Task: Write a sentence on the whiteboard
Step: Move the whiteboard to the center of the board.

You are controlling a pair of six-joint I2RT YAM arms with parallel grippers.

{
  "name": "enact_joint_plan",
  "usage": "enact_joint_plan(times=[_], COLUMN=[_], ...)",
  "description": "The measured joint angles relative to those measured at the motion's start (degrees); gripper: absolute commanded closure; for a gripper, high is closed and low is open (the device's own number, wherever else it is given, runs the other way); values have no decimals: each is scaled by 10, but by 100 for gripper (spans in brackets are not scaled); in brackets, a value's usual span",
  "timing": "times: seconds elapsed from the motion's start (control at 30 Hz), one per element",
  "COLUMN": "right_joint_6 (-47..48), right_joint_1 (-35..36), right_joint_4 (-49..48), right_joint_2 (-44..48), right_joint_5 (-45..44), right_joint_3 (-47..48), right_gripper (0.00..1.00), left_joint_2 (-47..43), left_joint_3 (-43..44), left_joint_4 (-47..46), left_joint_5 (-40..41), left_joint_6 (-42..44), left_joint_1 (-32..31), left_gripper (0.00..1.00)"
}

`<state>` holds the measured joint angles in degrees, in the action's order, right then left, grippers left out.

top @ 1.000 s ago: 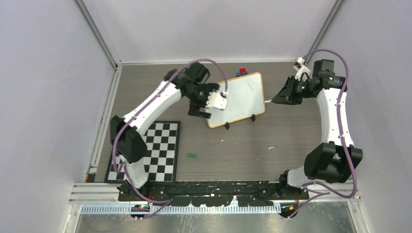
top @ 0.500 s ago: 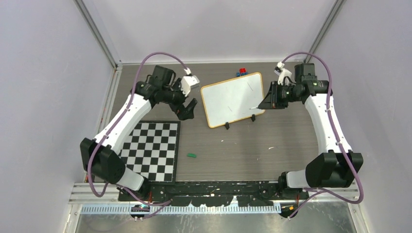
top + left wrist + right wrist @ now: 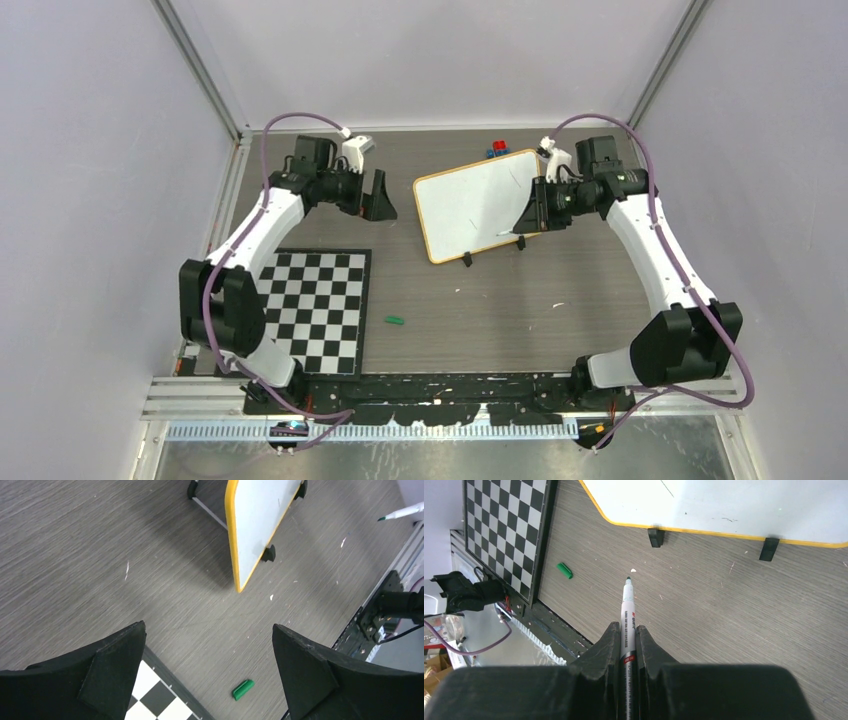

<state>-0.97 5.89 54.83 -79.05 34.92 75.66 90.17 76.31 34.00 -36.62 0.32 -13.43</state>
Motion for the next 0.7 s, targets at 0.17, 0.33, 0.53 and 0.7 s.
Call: enact_joint_plan(times=[0.17,0.33,0.53,0.7], right_joint_6=[0,0,0,-1], right_joint_1=[5,8,13,19], right_joint_4=[-5,-9,-14,-18], right_joint_2=[-23,-27,-28,-34], right_joint_5=[-1,-1,0,1], right_joint_3=[13,23,32,41], right_gripper=[100,100,100,100], left_joint_2=[15,55,97,114], left_joint_3=[-40,-43,-43,-43], left_joint_4=[-112,-194,-252,-279], left_joint_5=[-24,-51,-75,-86], left_joint_6=[-72,-118,-152,-163], left_joint_1=[2,1,1,1], left_gripper=[6,8,10,10])
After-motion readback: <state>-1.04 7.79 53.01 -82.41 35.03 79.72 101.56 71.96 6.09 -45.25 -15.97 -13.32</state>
